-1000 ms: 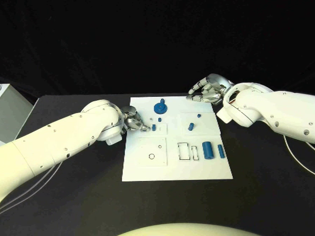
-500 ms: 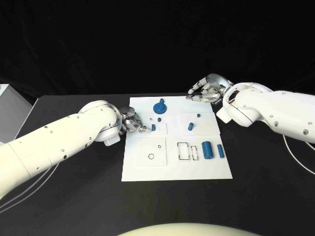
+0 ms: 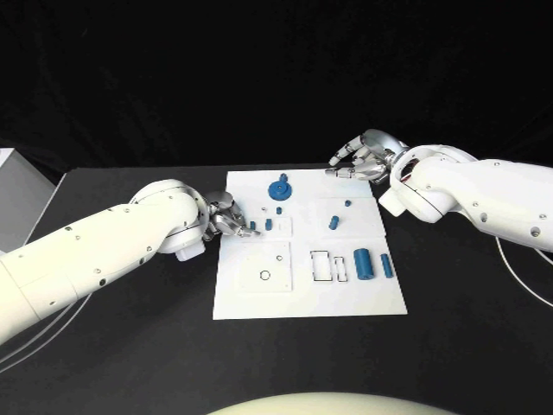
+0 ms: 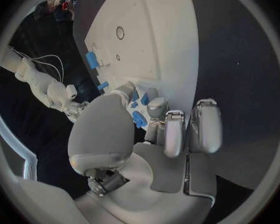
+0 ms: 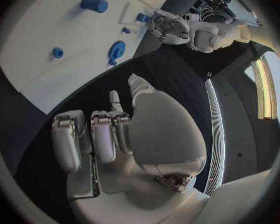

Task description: Assemble the parts on the task board

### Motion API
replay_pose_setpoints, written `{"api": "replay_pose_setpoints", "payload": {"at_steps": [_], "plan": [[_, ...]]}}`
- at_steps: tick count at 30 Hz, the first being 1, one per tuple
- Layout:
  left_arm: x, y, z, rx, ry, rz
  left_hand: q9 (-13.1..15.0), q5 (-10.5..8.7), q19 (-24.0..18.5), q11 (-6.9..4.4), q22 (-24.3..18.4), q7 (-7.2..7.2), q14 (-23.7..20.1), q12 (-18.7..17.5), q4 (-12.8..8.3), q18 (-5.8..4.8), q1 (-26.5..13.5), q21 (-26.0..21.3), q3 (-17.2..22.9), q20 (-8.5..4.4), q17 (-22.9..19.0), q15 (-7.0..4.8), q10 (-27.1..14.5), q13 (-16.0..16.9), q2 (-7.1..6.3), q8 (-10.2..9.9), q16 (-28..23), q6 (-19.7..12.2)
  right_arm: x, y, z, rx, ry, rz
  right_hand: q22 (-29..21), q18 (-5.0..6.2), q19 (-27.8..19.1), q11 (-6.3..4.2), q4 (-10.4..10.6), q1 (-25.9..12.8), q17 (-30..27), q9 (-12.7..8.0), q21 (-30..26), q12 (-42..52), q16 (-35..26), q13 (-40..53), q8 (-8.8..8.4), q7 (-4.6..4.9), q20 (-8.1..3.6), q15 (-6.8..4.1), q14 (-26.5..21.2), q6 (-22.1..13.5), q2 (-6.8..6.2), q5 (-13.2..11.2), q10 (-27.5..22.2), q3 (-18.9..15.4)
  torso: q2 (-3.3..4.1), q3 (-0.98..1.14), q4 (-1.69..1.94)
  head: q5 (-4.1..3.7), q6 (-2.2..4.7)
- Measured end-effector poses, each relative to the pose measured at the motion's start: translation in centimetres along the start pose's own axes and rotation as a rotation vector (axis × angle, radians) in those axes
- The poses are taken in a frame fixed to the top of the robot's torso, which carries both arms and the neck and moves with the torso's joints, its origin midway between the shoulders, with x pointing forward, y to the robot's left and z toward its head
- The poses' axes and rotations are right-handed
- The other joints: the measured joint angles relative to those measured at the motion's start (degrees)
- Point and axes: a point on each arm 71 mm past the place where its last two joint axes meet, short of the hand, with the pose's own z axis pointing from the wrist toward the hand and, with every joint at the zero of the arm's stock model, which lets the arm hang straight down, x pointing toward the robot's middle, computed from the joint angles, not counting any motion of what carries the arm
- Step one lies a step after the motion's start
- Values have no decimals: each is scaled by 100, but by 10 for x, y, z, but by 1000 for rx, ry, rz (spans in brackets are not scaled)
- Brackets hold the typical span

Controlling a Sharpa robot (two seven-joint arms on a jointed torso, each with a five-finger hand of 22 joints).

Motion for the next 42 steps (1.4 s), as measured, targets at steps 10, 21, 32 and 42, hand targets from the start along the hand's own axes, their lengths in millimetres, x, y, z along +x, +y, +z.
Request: {"api": "replay_pose_setpoints", "payload": {"at_steps": [10, 21, 32, 42], "plan": [[-8, 4, -16, 27, -15, -35, -59, 0, -447, 108, -596, 145, -5, -538, -13, 91, 731, -446, -188, 92, 0, 94, -737, -801, 181, -5, -314, -351, 1, 1, 0, -6, 1, -3, -1, 0, 0, 0, -39, 10, 0, 0, 0, -76, 0, 0, 0, 0, 0, 0, 0, 0, -10, 0, 0, 68, -1, 0, 1, 1, 31], [-14, 8, -36, 145, -50, -137, -593, 0, -2292, 512, -3429, 587, -1378, -1714, -62, 672, 1824, -2873, 848, 383, -1523, 464, -2187, -2228, 140, -433, -2517, -980, 2, 3, -1, -37, -10, -26, -2, 0, 0, -18, -73, 138, 0, 10, -56, -690, -22, 0, 67, 0, 0, 0, -1, 0, -77, 34, -291, 281, -10, -9, 15, -17, 100], [-19, -22, -35, 399, -221, -106, -1627, 0, -2581, 781, -3919, 706, -2439, -3138, -775, 672, 1834, -3600, 1850, 531, -3158, 675, -2862, -3712, -200, -1134, -3922, -1341, 1, 5, -1, -66, -36, -41, -2, 1, 0, 15, -43, 189, 0, 20, -247, -2727, -224, -1447, 154, -42, -43, -45, -1, -44, -282, 67, -1692, 804, -3, 7, -4, 14, 174], [-14, -34, -16, 483, -347, 57, -2511, 0, -2359, 714, -4176, 468, -2312, -4506, -844, 672, 1592, -3928, 1477, 461, -3748, 565, -2442, -4987, -108, -2102, -3962, -750, 0, 7, -1, -90, -71, -40, 2, 0, 0, 24, -56, 137, 0, 38, -277, -4105, -255, -2873, 178, -77, -43, -63, -20, -29, -378, 88, -2292, 1099, 13, 20, -14, -16, 229]]}}
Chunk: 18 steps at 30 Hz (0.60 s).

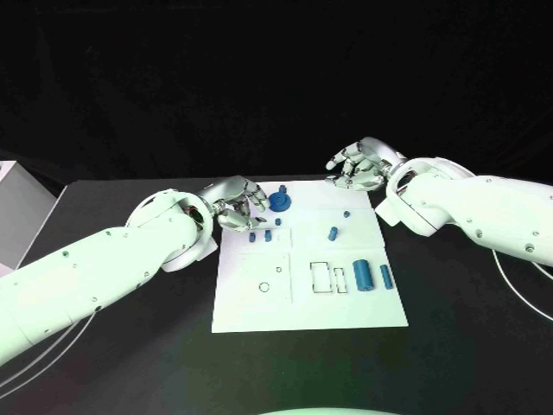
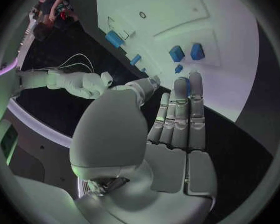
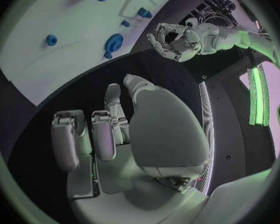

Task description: Assemble the parts on the task board

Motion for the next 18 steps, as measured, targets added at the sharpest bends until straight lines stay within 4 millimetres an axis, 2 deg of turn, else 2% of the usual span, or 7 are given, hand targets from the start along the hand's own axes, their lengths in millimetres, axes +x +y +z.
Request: {"api": "replay_pose_setpoints", "payload": {"at_steps": [4, 11, 14, 18], "plan": [[5, -4, 10, 30, -10, 54, -166, 0, 171, -16, -13, -24, 140, -454, 15, 0, 52, 0, -43, -45, -112, -29, 340, -97, 52, -234, 153, 308, 0, 1, 0, -6, -8, 1, 0, 0, 0, -15, 15, -23, 0, 0, 0, 0, 0, -14, 0, -3, 0, 0, 0, 2, -23, 0, -17, 15, 8, 0, -4, -7, 14], [12, -7, 24, 57, -6, 137, -330, 0, 382, -39, 147, 15, 404, -1106, -66, 0, 111, 258, 38, -74, -161, -61, 748, -97, 111, -469, 592, 720, 0, 2, 0, -13, -15, 1, -1, 0, 0, -38, 15, -23, 0, 0, 0, 0, -23, -26, 0, -18, 1, 0, 0, 0, -23, 0, -58, 15, 14, 4, -10, -14, 21], [13, -9, 28, 62, -5, 159, -372, 0, 416, -42, 229, 33, 481, -1255, -62, -1, 111, 371, 69, -72, -138, -44, 831, -97, 111, -544, 800, 742, 0, 2, 0, -14, -17, 2, -1, 0, 0, -50, 15, -23, 0, -1, 0, 0, -23, -29, 0, -18, 1, 1, 0, -1, -23, 0, -70, 15, 14, 4, -10, -19, 18], [13, -10, 33, 67, -2, 188, -409, 0, 487, -60, 317, 14, 577, -1408, -45, 0, 33, 506, 52, -41, -107, -52, 890, -96, 33, -622, 1069, 784, 0, 2, 0, -16, -20, 2, -1, 0, 0, -63, 15, -23, 0, 0, 0, -29, -23, -40, 0, -19, 1, 1, 0, -1, -23, 0, -83, 15, 14, 3, -10, -26, 13]]}}
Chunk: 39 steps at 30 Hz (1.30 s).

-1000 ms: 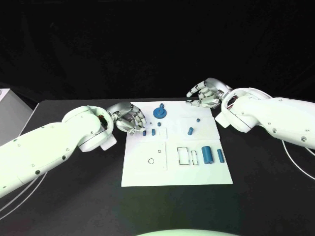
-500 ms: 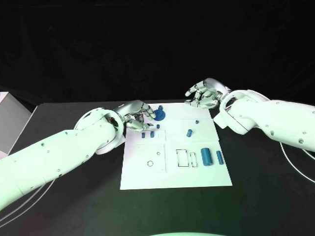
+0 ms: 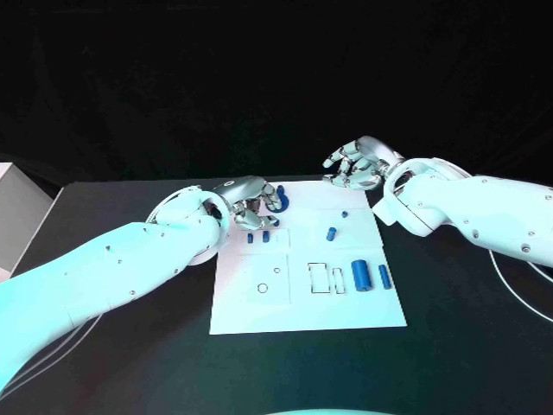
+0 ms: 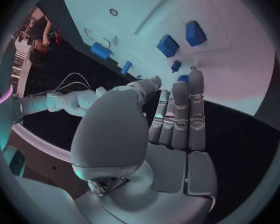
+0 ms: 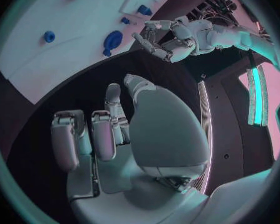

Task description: Assemble the parts on the task board

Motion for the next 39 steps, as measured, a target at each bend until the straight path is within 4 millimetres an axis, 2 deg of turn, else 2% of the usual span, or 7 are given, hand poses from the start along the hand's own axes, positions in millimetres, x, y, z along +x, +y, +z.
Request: {"api": "replay_pose_setpoints", "payload": {"at_steps": [3, 8, 11, 16, 22, 29, 39], "plan": [[-1, -1, 3, 2, 5, 17, -28, 0, 34, 16, 109, 10, 49, -110, 48, 0, -31, 117, -70, 34, 34, 49, -14, 0, -30, -70, 164, 10, 0, 0, 0, -1, -2, 0, 0, 0, 0, -3, -5, 0, 0, 0, 0, 0, 0, -6, 0, 0, 0, 0, 0, 0, 0, 0, -3, 5, 1, -2, 0, -16, -3], [-1, -3, 8, 1, 21, 37, -92, 0, 49, 147, 233, 29, 3, -220, 60, -1, -31, 225, -373, 95, 43, 137, -88, 10, -31, -212, 368, -38, 0, 1, 0, -4, -6, 1, -1, 0, 0, -4, -8, 0, 0, 0, 0, -23, 0, -34, 0, -1, 0, 0, 0, 0, 0, 9, -4, 24, 1, -2, 3, -36, -2], [-1, -3, 10, -4, 30, 47, -161, 0, -37, 209, 230, -2, -80, -282, 186, -1, 149, 230, -1072, 181, -65, 219, -318, 16, 73, -387, 532, -146, 0, 1, 0, -5, -8, 1, -1, 0, 0, -5, 0, 0, 0, 0, 0, -23, 0, -41, 0, -2, 0, 0, 0, -1, 0, 22, -5, 32, 1, -2, 3, -38, -8], [1, -4, 13, -16, 53, 67, -190, 0, -52, 184, 228, -2, -104, -261, 341, 0, 347, 255, -1451, 195, -146, 211, -394, 20, 174, -463, 655, -146, 0, 1, 0, -7, -10, 2, -1, 0, 0, -24, 0, 0, 0, 0, 0, -23, 0, -41, 0, -10, 0, 0, 0, -10, 0, 22, -24, 32, -2, -2, 3, -30, -31], [8, 0, 16, -37, 83, 89, -190, 0, 32, 110, 420, 27, -57, -43, 380, -1, 503, 426, -1483, 111, -69, 111, -319, 65, 195, -463, 819, -118, 0, 2, 0, -9, -10, 3, -2, 0, -21, -34, 0, -23, 0, -1, -22, -44, 0, -55, 0, -11, -20, 0, 0, -10, -23, 22, -33, 32, -2, -3, 1, -25, -52], [11, 2, 17, -58, 99, 108, -150, 0, 104, 39, 669, 56, 15, 301, 423, 0, 556, 663, -1229, 39, 16, 39, -247, 144, 142, -382, 1006, 79, 0, 3, -1, -10, -11, 3, -2, 0, 0, -34, 0, -23, 0, -1, -22, -44, 0, -64, 0, -9, -41, 0, 0, -8, -22, 22, -34, 32, 4, -7, -1, -44, -69], [13, 2, 20, -73, 102, 117, -102, 0, 185, 39, 914, 40, 42, 621, 428, 0, 578, 871, -897, 61, 73, 26, -247, 213, 121, -350, 1148, 142, 0, 4, -1, -12, -11, 3, -3, 0, 0, -34, 0, -23, 0, 1, -22, -43, 0, -76, 0, 1, -41, 0, 0, 2, -22, 22, -33, 32, 9, -7, -1, -59, -97]]}}
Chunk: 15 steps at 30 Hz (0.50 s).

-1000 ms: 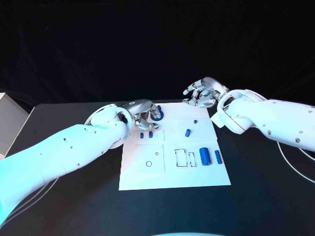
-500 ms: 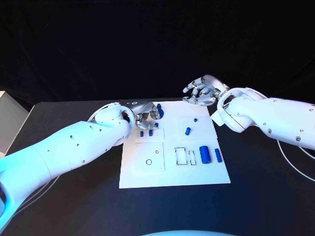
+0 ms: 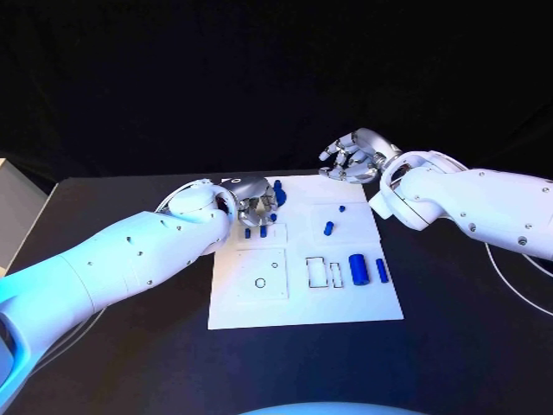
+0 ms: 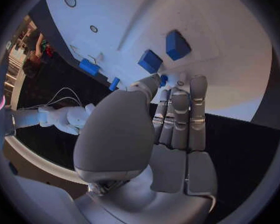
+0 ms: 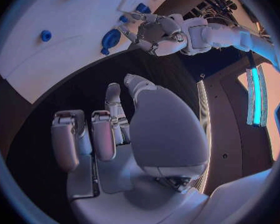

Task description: Assemble the parts on the task board

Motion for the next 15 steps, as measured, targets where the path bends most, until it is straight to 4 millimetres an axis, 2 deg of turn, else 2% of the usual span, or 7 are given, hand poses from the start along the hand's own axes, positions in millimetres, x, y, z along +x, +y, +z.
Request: {"api": "replay_pose_setpoints", "payload": {"at_steps": [15], "plan": [[0, 0, 2, -10, 0, -2, 66, 0, 20, -20, 206, -21, 36, 247, -66, 0, -65, 205, 520, 21, 6, -6, 21, 26, -62, 67, 134, 144, 0, 0, 0, -1, 0, 0, 4, 0, 0, 1, 16, 0, 0, 3, 0, 0, 0, -8, 0, 0, 0, 0, 0, 0, 0, 0, 1, 15, -7, 3, 5, -5, -34]]}}
